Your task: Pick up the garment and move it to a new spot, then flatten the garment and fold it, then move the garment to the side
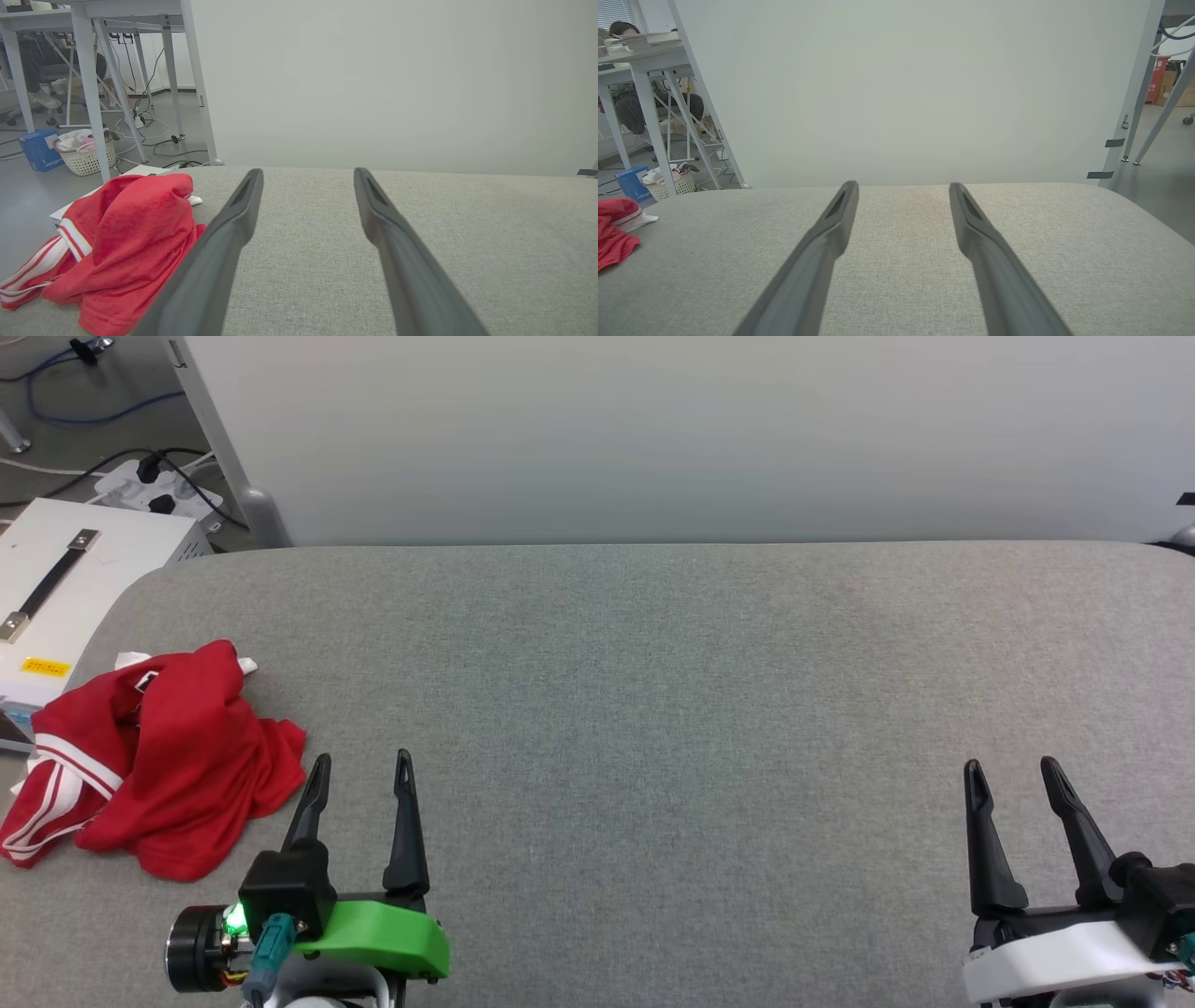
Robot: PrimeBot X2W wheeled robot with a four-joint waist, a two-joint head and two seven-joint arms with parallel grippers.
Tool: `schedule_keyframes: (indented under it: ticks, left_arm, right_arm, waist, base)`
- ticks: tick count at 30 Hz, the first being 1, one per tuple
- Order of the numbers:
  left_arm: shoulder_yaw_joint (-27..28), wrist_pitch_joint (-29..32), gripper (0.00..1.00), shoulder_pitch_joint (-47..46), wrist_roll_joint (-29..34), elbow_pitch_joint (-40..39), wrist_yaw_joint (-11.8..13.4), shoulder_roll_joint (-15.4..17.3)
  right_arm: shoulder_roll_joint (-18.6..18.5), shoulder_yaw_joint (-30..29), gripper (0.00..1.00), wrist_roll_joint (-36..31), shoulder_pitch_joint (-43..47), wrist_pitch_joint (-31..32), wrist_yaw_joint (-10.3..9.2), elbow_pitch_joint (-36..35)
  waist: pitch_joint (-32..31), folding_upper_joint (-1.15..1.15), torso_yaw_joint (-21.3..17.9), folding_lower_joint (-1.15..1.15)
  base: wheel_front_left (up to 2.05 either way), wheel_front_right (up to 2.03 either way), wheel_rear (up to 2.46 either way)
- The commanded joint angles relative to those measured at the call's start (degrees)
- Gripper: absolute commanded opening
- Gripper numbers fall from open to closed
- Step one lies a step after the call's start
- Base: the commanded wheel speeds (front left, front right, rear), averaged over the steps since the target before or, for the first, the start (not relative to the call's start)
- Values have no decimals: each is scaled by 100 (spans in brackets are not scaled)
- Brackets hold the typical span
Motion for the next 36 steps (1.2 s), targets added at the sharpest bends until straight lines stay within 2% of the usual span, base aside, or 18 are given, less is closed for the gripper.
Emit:
schedule_keyframes:
  ticks: [1, 28, 36]
  left_arm:
    - [-13, -67, 100, 106, 30, 19, 4, -21]
    - [-59, -279, 100, 168, 49, 146, -1, -25]
    - [-23, -279, 100, 139, 44, 155, 5, -25]
  right_arm:
    - [5, -1, 100, -18, 85, -62, -4, -50]
    - [6, 28, 100, 10, 226, -271, -4, 19]
    - [6, 29, 100, 25, 245, -271, -4, 13]
  waist:
    - [-1, 0, 3, -1]
    - [7, 0, 32, -1]
    - [12, 0, 195, -1]
  base:
    - [0, 0, 0]
    - [0, 0, 0]
    - [0, 0, 0]
